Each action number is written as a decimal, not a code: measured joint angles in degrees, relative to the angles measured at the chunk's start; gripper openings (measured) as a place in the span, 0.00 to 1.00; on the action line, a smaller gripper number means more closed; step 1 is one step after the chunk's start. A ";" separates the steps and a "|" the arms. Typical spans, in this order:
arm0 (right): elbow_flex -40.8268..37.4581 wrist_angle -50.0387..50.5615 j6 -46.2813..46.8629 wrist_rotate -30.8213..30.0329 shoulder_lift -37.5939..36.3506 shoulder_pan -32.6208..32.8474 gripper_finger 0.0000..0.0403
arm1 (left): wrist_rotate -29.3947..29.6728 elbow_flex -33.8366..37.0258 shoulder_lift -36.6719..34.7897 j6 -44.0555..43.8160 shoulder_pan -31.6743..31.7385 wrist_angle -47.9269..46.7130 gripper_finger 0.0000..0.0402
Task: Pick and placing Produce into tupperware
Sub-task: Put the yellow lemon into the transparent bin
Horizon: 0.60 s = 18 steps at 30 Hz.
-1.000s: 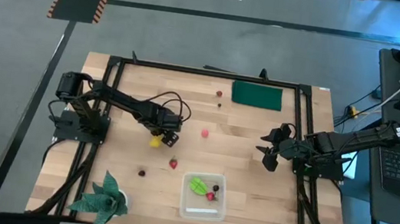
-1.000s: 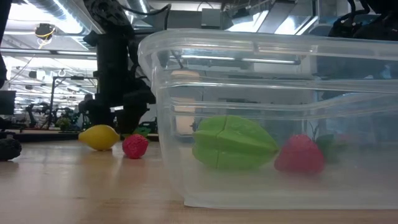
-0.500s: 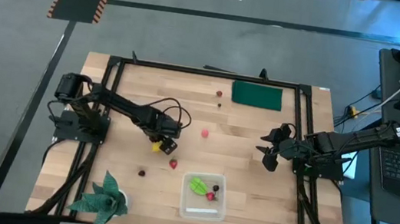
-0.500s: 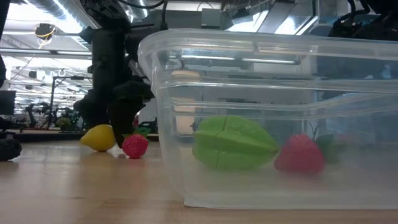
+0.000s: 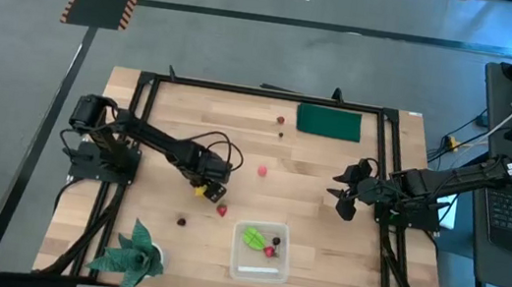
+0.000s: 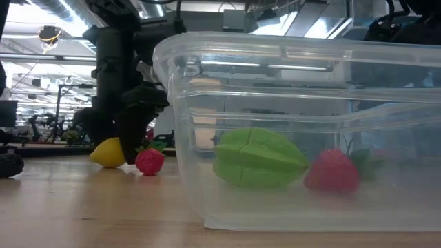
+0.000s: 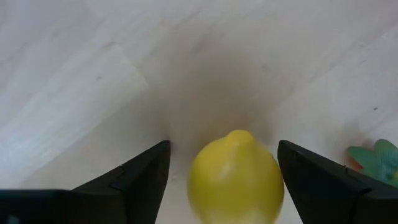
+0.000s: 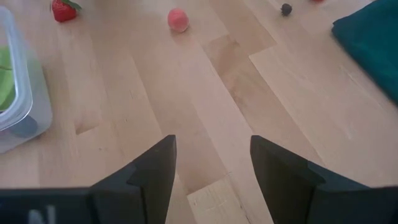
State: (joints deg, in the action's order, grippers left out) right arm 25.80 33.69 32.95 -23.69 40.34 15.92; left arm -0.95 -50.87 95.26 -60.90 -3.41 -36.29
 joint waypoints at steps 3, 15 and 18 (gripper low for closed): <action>0.00 -0.02 0.00 0.01 0.01 0.01 0.52 | -0.15 0.00 0.00 -0.07 -0.36 -0.07 0.70; 0.00 -0.17 0.00 0.01 0.02 0.01 0.52 | -0.39 0.00 0.00 -1.58 -0.41 -0.09 0.70; 0.00 -0.17 0.00 0.01 0.02 -0.01 0.52 | -0.49 0.00 0.00 -1.63 -0.50 -0.15 0.68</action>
State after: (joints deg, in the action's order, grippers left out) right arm 25.80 33.52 32.95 -23.68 40.36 15.90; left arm -1.44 -50.87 95.26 -62.52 -3.91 -36.45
